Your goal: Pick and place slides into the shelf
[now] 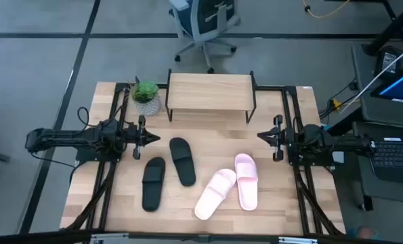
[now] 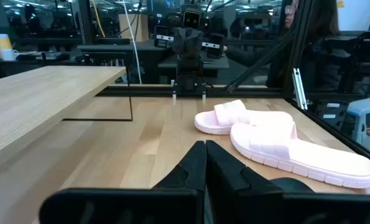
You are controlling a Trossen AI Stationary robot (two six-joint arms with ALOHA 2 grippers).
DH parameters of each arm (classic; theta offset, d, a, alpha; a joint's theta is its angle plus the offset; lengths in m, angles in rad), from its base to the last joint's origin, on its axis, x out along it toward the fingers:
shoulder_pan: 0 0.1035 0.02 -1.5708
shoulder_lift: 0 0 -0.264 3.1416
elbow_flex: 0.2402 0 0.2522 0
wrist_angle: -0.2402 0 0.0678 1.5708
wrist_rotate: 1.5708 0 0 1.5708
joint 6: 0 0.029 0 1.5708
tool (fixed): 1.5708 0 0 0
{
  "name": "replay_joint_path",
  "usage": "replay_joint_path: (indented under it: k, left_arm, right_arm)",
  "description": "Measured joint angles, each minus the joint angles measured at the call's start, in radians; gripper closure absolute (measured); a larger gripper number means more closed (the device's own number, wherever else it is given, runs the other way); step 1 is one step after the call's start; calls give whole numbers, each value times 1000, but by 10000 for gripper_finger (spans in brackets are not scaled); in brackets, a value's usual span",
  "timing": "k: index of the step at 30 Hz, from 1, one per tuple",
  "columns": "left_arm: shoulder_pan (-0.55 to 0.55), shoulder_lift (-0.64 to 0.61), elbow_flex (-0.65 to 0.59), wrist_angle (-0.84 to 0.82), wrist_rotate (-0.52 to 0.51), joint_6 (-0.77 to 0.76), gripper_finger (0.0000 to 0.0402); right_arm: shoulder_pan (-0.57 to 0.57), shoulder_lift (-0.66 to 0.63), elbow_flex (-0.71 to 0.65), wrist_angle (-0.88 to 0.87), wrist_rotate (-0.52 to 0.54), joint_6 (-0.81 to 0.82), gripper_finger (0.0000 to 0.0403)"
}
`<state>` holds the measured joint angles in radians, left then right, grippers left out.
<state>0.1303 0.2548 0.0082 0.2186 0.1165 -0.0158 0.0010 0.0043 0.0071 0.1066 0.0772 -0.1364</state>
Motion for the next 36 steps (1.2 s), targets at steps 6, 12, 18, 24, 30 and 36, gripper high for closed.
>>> replay_joint_path:
  k: [6,12,18,24,30,36]
  left_arm:
    - [0,0,0,0,0,0,401]
    - [0,0,0,0,0,0,401]
    - [0,0,0,0,0,0,401]
    - [0,0,0,0,0,0,401]
    - [0,0,0,0,0,0,401]
    - [0,0,0,0,0,0,401]
  right_arm:
    - [0,0,0,0,0,0,377]
    - [0,0,0,0,0,0,377]
    - [0,0,0,0,0,0,377]
    - [0,0,0,0,0,0,377]
    - [0,0,0,0,0,0,377]
    - [0,0,0,0,0,0,377]
